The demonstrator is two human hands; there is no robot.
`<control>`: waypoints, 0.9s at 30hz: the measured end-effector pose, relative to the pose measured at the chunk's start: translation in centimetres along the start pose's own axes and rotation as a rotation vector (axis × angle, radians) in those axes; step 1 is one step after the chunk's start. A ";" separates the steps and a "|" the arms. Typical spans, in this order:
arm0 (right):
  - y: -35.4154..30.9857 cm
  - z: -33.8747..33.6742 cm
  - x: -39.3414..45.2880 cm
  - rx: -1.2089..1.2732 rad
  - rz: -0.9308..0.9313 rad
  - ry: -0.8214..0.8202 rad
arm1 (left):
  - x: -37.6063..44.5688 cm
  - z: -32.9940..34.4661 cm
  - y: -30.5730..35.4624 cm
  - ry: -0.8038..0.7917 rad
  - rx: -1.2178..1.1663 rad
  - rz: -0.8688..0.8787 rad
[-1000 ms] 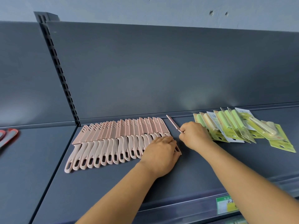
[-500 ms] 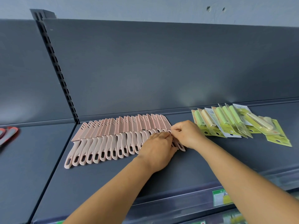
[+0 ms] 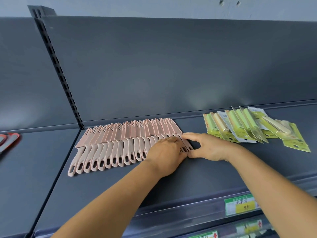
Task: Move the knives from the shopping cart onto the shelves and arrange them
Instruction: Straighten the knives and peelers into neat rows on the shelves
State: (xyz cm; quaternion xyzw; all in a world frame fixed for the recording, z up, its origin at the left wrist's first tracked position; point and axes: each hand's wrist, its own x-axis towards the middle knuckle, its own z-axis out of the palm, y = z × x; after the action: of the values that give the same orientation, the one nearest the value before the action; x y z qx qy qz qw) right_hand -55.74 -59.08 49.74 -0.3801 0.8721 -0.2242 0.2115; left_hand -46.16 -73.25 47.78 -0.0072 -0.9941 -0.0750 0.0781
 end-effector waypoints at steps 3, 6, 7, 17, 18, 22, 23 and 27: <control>0.1 0.0 0.1 -0.019 0.015 0.033 | 0.1 -0.1 0.0 -0.005 0.003 -0.011; -0.2 -0.3 -0.4 -0.035 0.043 -0.004 | 0.0 0.0 0.0 -0.002 -0.010 -0.016; -0.3 -0.4 -0.5 -0.043 0.044 -0.008 | -0.1 0.0 0.0 -0.001 -0.010 -0.013; -0.2 0.1 -0.1 -0.015 0.009 0.058 | 0.0 0.1 0.1 -0.030 0.000 -0.020; -0.3 0.2 -0.1 -0.020 0.013 0.061 | 0.0 0.0 0.1 -0.035 -0.003 -0.022; -0.8 0.3 -0.4 -0.023 0.029 0.076 | -0.1 0.0 0.1 -0.045 0.000 -0.020; -0.9 0.4 -0.6 -0.025 0.025 0.087 | -0.1 0.0 0.0 -0.038 0.006 -0.017; -1.5 0.7 -2.0 -0.141 0.024 0.154 | -0.3 -0.2 0.0 -0.022 0.026 0.003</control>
State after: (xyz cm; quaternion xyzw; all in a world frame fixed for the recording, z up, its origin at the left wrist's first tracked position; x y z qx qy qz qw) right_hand -53.27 -58.63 50.37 -0.3651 0.9039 -0.1882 0.1192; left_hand -45.87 -73.23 47.91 -0.0085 -0.9958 -0.0619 0.0675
